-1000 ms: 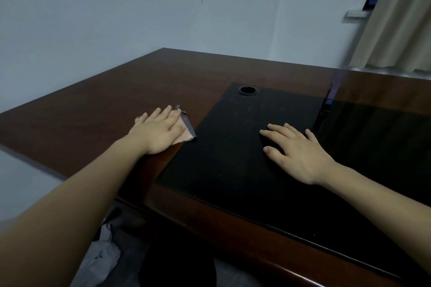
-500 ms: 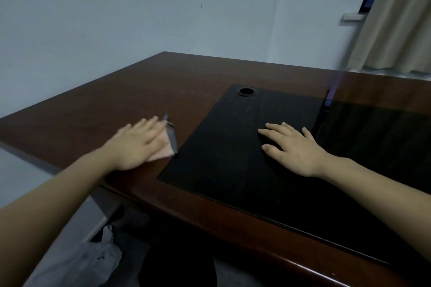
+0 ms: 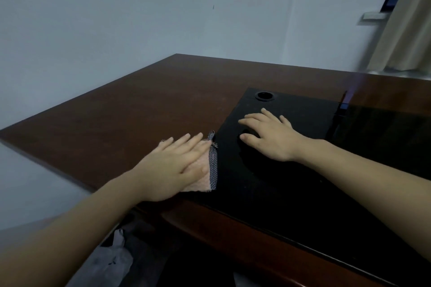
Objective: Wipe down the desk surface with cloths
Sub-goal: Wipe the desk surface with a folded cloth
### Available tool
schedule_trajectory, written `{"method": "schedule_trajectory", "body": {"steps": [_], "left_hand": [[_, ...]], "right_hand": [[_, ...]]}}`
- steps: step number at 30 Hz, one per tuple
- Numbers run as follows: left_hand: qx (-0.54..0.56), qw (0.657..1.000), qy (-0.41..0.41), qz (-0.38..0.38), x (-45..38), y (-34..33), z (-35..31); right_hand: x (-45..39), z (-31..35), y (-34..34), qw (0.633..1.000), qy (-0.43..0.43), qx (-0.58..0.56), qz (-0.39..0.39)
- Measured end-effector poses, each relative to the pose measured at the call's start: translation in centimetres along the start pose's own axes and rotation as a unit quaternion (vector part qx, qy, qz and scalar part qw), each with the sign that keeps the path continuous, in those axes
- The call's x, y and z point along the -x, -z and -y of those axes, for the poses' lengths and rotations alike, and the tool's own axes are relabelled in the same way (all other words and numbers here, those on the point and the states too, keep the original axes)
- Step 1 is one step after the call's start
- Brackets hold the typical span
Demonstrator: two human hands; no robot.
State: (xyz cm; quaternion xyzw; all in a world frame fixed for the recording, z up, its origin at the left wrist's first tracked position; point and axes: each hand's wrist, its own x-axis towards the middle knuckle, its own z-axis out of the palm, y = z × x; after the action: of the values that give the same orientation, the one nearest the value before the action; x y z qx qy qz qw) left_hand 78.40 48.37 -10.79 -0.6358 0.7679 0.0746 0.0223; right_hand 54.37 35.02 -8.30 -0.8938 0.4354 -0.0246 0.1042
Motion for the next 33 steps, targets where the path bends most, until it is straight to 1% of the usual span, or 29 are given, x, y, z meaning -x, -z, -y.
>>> {"method": "schedule_trajectory", "body": {"steps": [2,6,9,12,14,16,19,22,26,30,33], "left_hand": [[0.005,0.999,0.031,0.01,0.4,0.4,2.4],[-0.009,0.985,0.17,0.008,-2.1,1.3,7.7],[-0.01,0.977,0.213,-0.009,-5.0,1.6,9.3],[-0.003,0.977,0.214,-0.008,-6.8,1.9,8.8],[-0.002,0.981,0.196,-0.002,-6.8,2.0,7.7],[-0.002,0.987,0.159,0.002,-5.6,2.0,6.3],[-0.014,0.997,0.082,-0.002,-2.4,1.0,3.4],[-0.006,0.999,0.045,-0.021,0.9,0.0,1.7],[-0.008,0.998,0.07,-0.009,1.4,0.4,3.4],[-0.014,0.984,0.179,0.013,-1.0,1.6,7.9],[0.001,0.976,0.216,0.0,-2.5,1.5,8.6]], "right_hand": [[-1.6,1.5,-0.2,1.0,0.017,-0.009,0.004],[-3.4,3.5,-1.4,0.999,0.023,-0.032,0.018],[-3.4,3.4,-2.7,0.999,0.019,-0.014,0.022],[-3.2,3.1,-2.9,1.0,0.019,-0.004,0.021],[-3.2,3.1,-2.8,1.0,0.019,0.001,0.023],[-3.2,3.2,-2.8,1.0,0.019,0.002,0.023],[-3.2,3.0,-2.9,1.0,0.017,0.004,0.022],[-3.2,3.1,-2.9,1.0,0.017,0.007,0.02],[-3.1,3.2,-3.0,1.0,0.018,0.01,0.016],[-3.0,3.2,-3.1,1.0,0.019,0.007,0.01],[-3.1,3.1,-3.1,1.0,0.017,0.008,0.011]]}}
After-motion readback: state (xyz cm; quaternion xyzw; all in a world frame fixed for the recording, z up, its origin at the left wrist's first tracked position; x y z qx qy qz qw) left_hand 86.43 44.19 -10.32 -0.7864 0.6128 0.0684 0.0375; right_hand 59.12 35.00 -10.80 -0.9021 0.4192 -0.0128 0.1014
